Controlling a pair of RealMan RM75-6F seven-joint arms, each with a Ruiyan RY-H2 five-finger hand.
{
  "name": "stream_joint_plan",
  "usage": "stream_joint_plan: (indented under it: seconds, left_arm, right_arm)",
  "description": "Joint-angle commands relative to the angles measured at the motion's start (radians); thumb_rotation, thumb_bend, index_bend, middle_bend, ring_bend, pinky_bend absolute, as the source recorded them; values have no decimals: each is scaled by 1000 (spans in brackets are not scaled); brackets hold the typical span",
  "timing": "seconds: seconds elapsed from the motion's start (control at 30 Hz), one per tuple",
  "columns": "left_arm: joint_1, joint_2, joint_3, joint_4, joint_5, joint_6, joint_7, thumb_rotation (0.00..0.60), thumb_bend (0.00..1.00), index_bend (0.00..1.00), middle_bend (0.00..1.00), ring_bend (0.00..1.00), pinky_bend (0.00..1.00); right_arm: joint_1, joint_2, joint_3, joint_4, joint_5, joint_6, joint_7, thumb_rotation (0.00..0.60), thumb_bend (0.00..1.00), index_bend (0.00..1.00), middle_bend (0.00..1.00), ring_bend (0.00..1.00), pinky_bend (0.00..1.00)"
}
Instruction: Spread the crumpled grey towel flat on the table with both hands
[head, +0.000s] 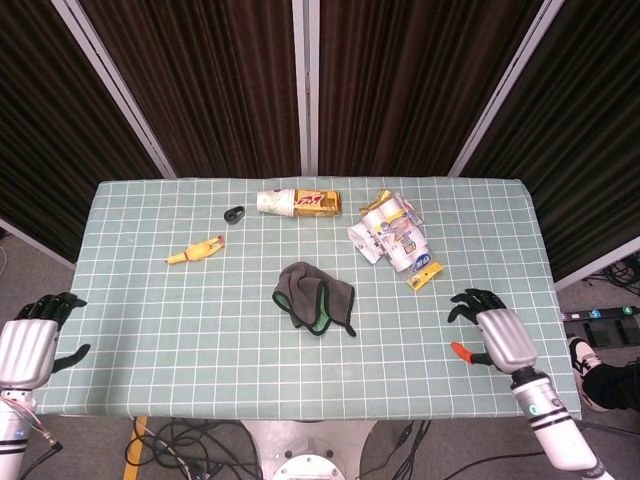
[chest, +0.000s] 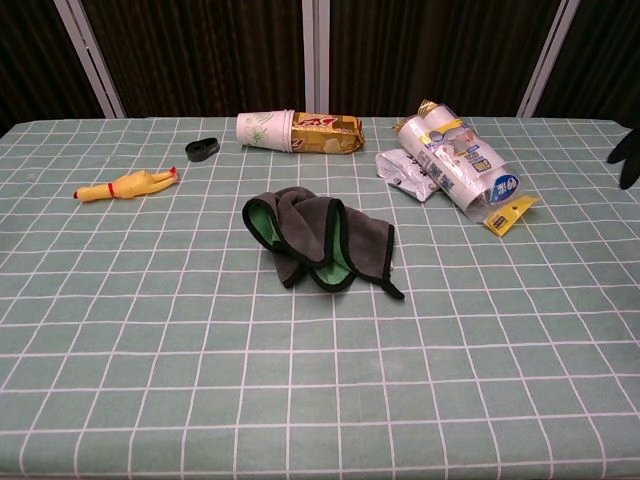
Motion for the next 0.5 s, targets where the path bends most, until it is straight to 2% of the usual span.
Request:
stream_joint_plan:
  seconds: [0.03, 0.23, 0.5]
  left_arm:
    - [4, -1, 2, 2, 0, 4, -6, 600, 89, 299, 292, 241, 316]
    - [13, -2, 6, 11, 3, 11, -20, 600, 89, 299, 292, 242, 316]
    - [21, 1, 12, 20, 9, 16, -32, 600, 89, 299, 292, 241, 316]
  right_arm:
    - [80, -89, 22, 31, 91, -110, -38, 600, 136, 436, 204, 82, 155]
    - [168, -242, 57, 119, 234, -202, -123, 600, 137, 446, 187, 50, 150]
    - [259, -441, 106, 267, 391, -233, -214, 600, 105, 452, 186, 27, 147]
